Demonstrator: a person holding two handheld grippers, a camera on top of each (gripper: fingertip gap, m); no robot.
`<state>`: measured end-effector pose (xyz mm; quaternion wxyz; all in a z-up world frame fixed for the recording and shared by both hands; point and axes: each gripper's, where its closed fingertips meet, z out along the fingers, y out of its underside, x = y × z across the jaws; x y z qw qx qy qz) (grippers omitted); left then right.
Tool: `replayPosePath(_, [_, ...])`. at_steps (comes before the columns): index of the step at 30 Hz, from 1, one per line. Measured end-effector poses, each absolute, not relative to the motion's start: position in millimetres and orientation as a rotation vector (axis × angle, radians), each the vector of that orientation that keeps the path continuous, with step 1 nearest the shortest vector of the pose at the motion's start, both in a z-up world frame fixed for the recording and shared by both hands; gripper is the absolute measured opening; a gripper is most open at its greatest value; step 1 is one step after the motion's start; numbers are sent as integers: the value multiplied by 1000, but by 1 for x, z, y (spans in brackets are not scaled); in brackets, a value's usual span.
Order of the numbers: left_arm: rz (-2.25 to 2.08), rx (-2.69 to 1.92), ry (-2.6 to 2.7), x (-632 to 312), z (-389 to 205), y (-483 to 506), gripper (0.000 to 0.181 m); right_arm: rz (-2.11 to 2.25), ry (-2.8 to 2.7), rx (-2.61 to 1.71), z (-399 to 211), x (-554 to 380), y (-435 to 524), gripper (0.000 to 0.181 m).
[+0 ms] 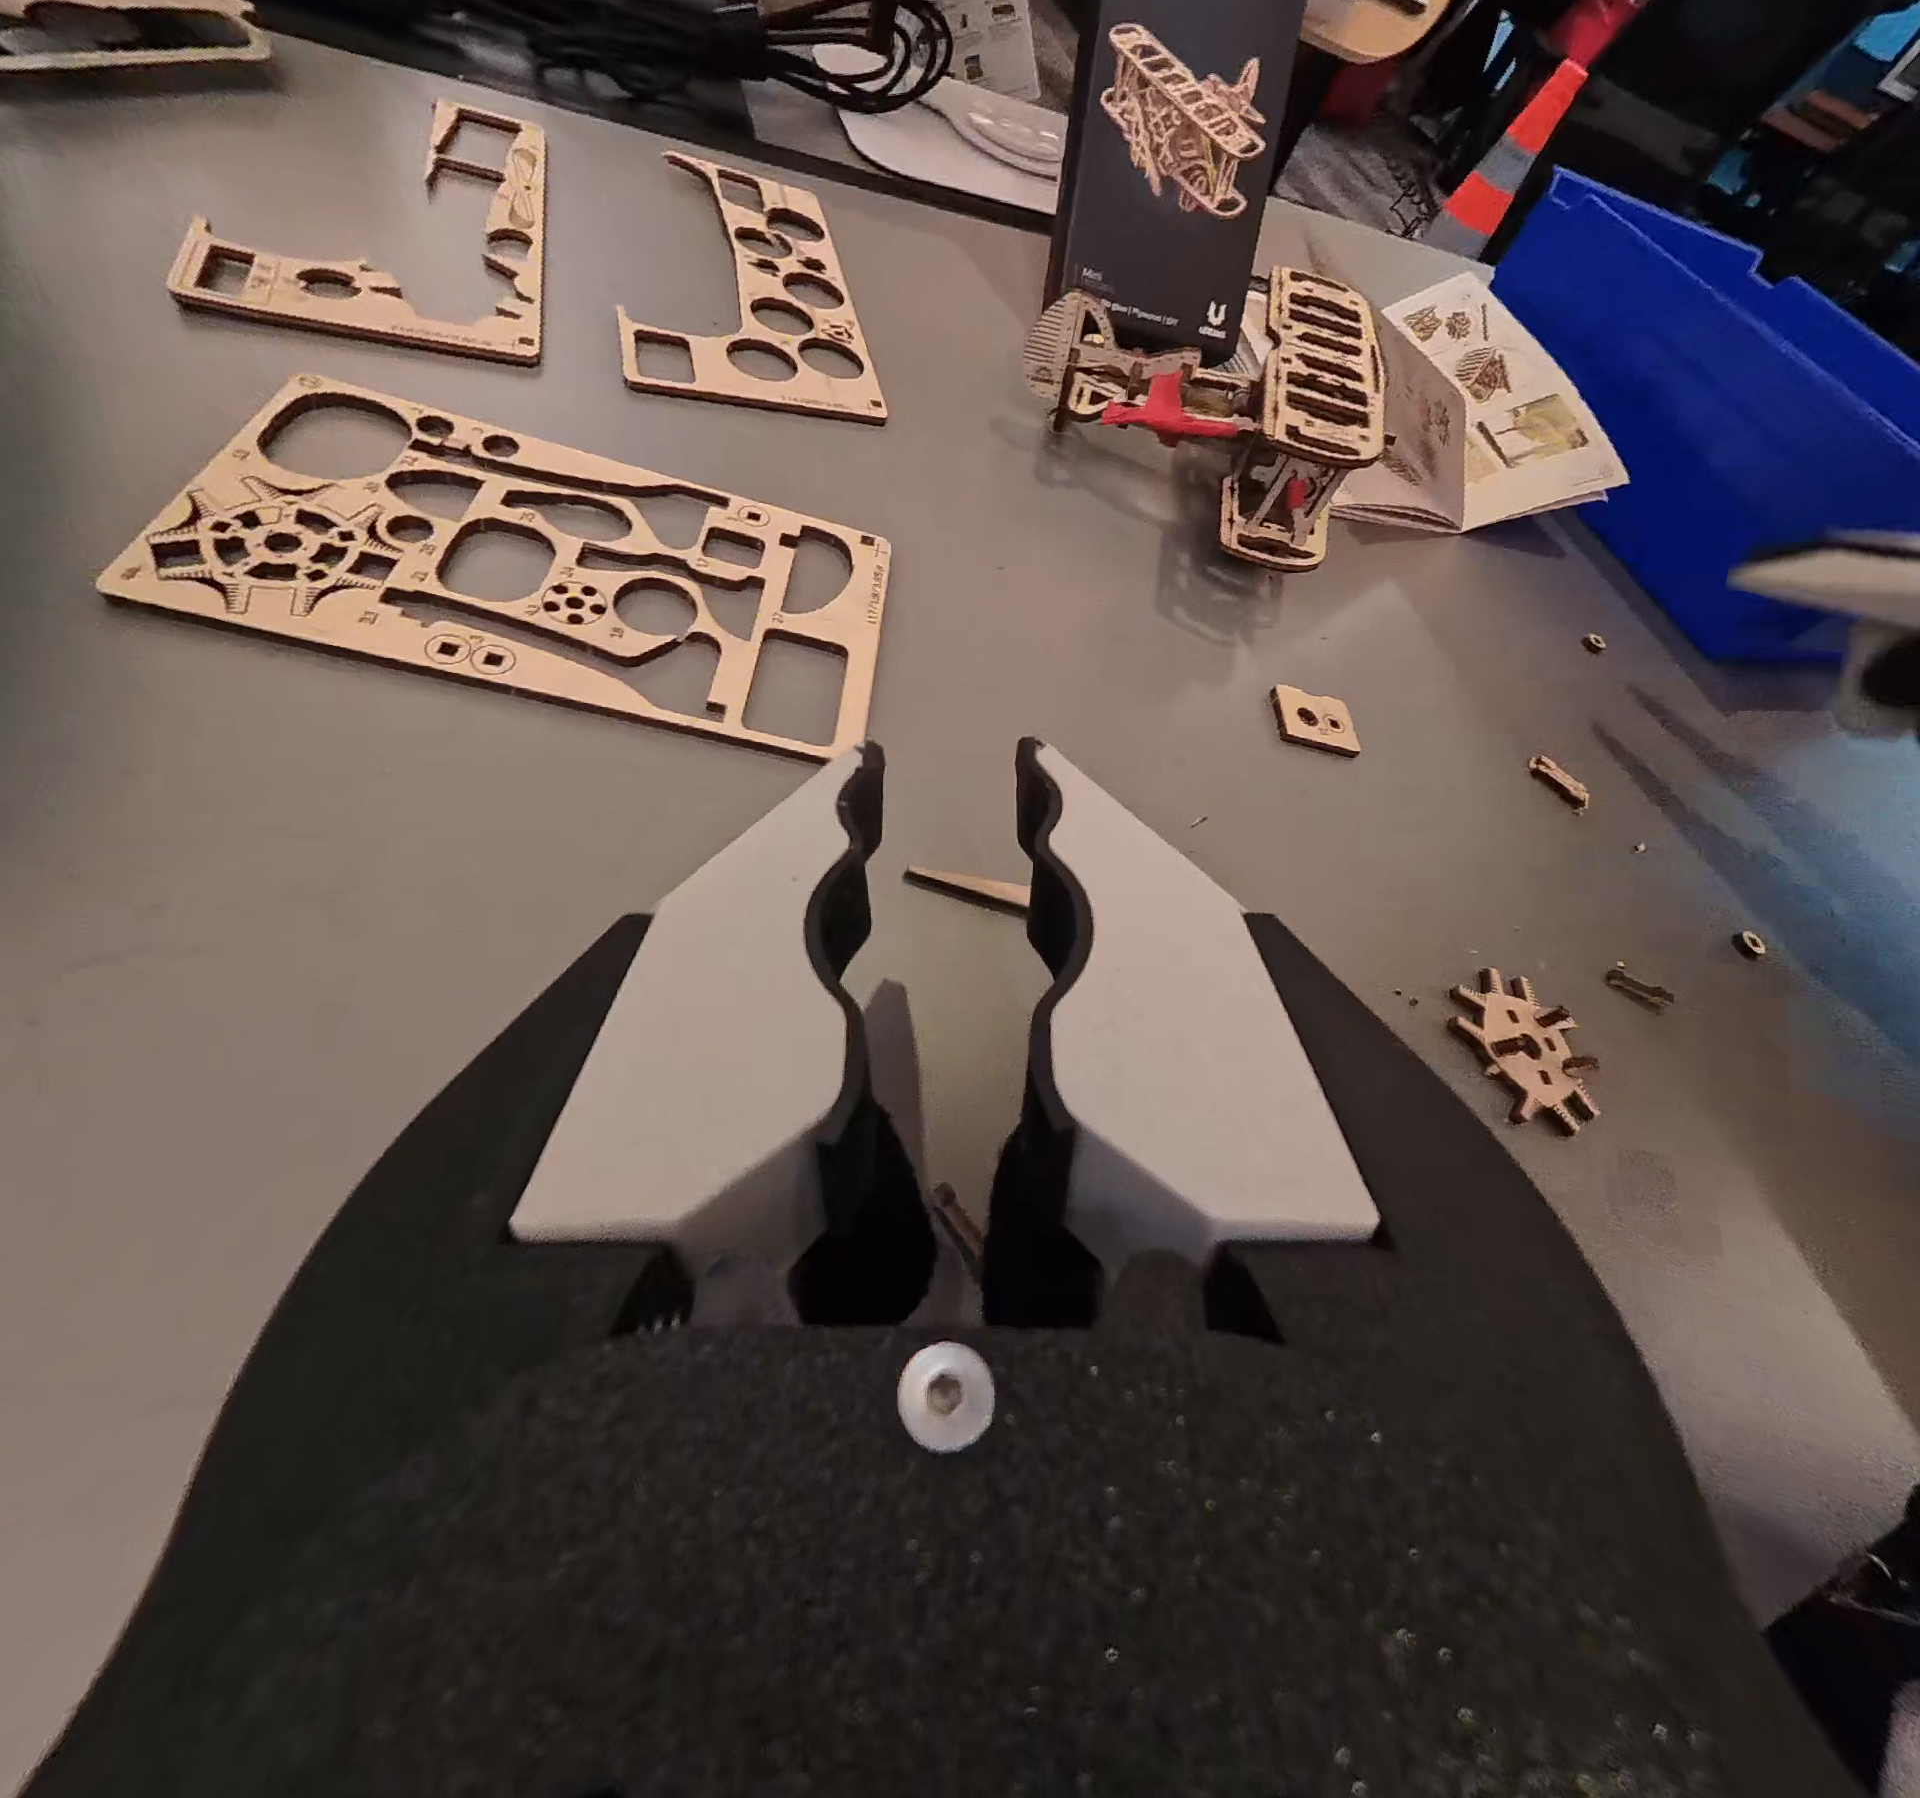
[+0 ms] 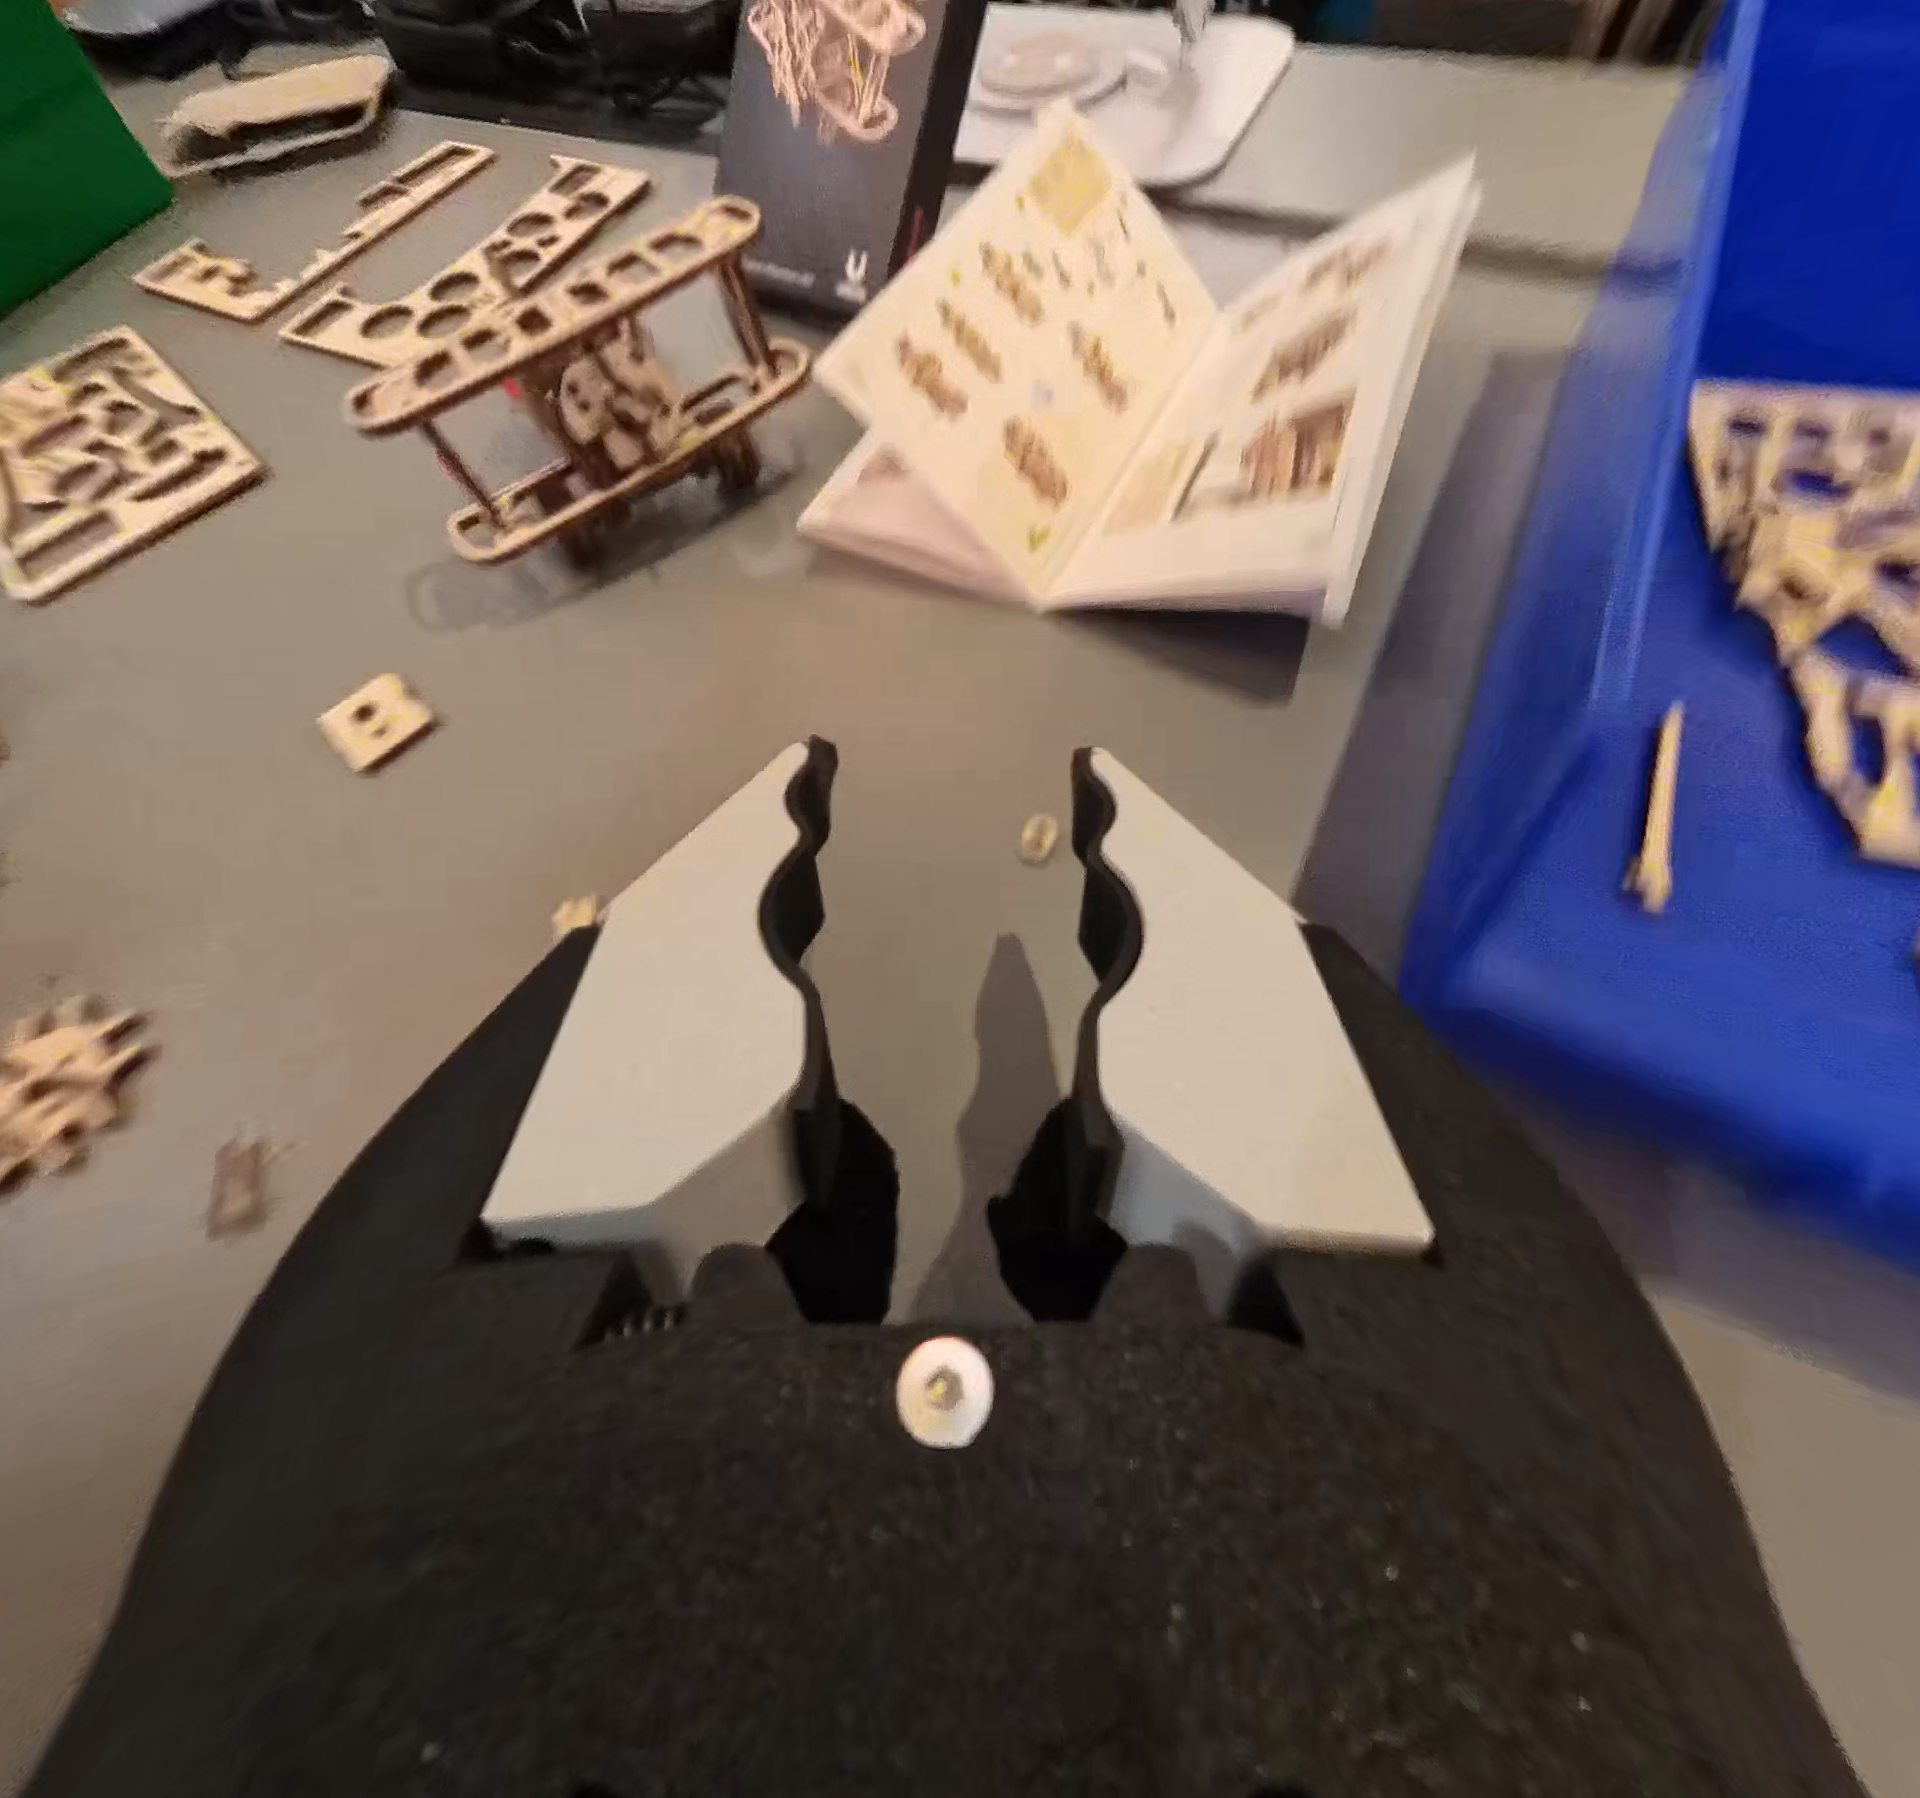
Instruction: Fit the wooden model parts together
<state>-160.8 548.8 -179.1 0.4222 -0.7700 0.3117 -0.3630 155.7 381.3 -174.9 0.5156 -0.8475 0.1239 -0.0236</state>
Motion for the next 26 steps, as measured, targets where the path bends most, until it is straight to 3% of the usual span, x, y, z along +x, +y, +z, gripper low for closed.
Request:
replayPosePath(3, [-908, -1963, 802, -158, -186, 548, 23, -211, 209, -2060, -161, 192, 433, 53])
replayPosePath(4, [-900, -1977, 820, -157, -189, 547, 23, -235, 273, -2089, -163, 204, 445, 39])
replayPosePath(5, [-889, -1988, 840, -155, -192, 546, 23, -174, 279, -2079, -162, 201, 464, 40])
replayPosePath(10, [-801, -1986, 847, -156, -194, 548, 23, -164, 227, -2116, -170, 194, 510, 52])
replayPosePath(19, [-902, -2083, 745, -161, -201, 556, 24, -25, 404, -2030, -188, 217, 526, 57])
replayPosePath(26, [-906, -2098, 717, -162, -202, 559, 24, -110, 360, -2225, -224, 220, 528, 67])
